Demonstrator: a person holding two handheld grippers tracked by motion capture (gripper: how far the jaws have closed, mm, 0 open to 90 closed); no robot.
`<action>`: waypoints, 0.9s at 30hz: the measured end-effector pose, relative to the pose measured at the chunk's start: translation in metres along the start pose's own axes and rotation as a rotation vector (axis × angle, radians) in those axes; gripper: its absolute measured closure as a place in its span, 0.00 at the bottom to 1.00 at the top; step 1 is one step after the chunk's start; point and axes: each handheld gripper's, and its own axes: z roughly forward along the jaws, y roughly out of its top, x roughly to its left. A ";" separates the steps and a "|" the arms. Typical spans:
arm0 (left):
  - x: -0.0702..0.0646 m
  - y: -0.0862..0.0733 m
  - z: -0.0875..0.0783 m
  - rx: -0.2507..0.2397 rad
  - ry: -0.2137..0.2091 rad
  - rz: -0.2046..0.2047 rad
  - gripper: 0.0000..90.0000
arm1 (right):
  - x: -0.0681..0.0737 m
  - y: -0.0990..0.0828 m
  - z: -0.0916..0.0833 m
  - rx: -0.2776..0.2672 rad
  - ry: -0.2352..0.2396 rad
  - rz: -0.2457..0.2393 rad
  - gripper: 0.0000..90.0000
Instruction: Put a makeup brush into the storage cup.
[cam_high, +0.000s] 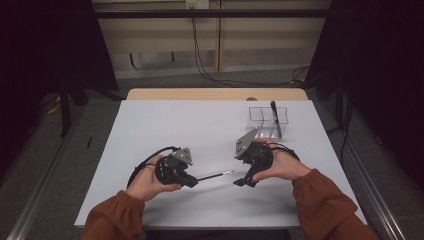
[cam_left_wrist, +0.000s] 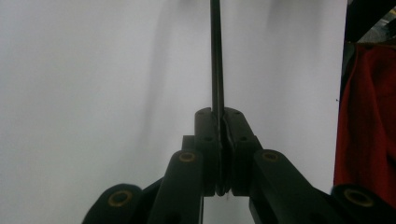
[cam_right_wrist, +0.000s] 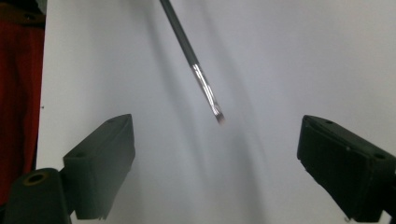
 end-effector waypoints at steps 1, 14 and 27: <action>0.000 -0.001 -0.001 -0.001 0.001 -0.002 0.95 | 0.000 -0.002 -0.001 -0.006 -0.006 0.007 0.10; -0.006 -0.016 -0.011 -0.063 0.025 -0.025 0.95 | 0.000 -0.030 -0.014 -0.079 -0.036 0.078 0.04; -0.003 -0.032 -0.014 -0.176 0.048 -0.078 0.95 | 0.006 -0.041 -0.009 -0.086 -0.037 0.106 0.04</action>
